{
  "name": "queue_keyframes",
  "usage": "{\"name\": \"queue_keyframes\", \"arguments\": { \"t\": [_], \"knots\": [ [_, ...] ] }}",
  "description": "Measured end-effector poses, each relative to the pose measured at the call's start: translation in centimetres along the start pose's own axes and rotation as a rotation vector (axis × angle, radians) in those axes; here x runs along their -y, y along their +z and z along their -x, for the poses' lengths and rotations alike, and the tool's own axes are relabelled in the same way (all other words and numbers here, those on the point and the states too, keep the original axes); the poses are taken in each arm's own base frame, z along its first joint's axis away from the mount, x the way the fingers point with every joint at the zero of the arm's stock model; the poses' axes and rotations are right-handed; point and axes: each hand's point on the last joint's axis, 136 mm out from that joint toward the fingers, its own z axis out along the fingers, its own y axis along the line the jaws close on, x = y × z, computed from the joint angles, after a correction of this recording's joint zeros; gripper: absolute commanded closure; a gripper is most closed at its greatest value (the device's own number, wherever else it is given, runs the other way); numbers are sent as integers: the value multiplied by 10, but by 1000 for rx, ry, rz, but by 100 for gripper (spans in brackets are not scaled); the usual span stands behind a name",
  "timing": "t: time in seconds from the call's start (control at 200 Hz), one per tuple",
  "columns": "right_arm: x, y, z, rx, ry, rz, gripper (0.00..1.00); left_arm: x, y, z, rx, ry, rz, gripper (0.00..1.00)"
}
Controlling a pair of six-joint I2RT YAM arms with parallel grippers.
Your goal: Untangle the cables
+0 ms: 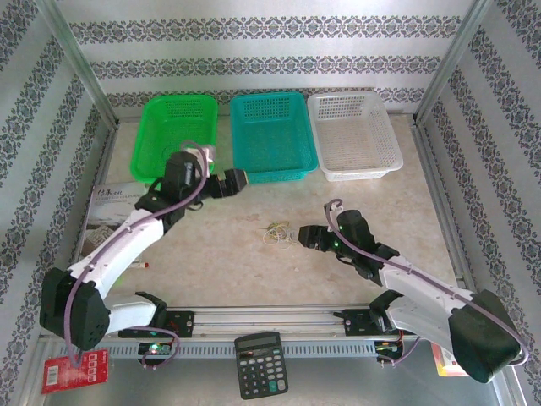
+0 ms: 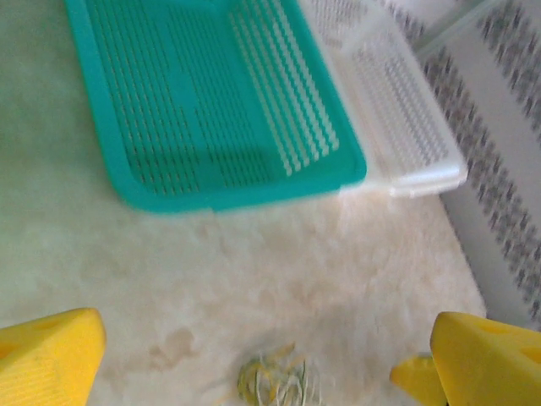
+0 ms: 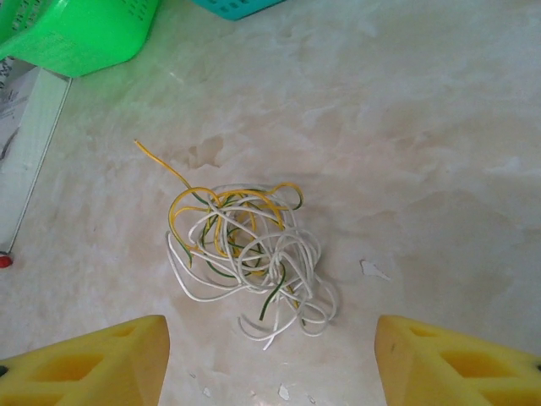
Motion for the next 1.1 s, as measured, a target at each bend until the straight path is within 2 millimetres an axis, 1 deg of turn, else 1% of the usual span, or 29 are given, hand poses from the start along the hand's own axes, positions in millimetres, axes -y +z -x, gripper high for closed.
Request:
{"name": "queue_keyframes", "arguments": {
  "t": [0.085, 0.145, 0.21, 0.26, 0.385, 0.535, 0.649, 0.864, 0.964, 1.099],
  "knots": [
    [0, 1, -1, -6, 1, 0, 35, 0, 10, -35, -66, 19, 16, 14],
    [1, 2, -2, -10, 2, -3, 35, -2, 16, -55, -100, 31, 35, 19],
    [3, 4, -5, -21, 4, -8, 35, -5, 23, -71, -132, 43, 55, 24],
    [3, 6, -8, -34, 2, -11, 35, -7, 29, -79, -150, 54, 70, 27],
    [-2, 11, -12, -59, -11, -5, 35, -6, 46, -93, -174, 78, 81, 30],
    [-6, 13, -10, -53, -18, 3, 35, 1, 61, -109, -198, 111, 77, 32],
    [-6, 14, -9, -51, -19, 4, 35, 1, 71, -119, -212, 126, 84, 36],
    [-8, 15, -10, -52, -27, 8, 35, -8, 86, -123, -202, 130, 115, 43],
    [-8, 15, -10, -52, -27, 8, 35, -12, 93, -125, -205, 131, 126, 45],
    [-8, 15, -10, -51, -28, 8, 35, -12, 101, -125, -202, 131, 124, 47]
  ]
}}
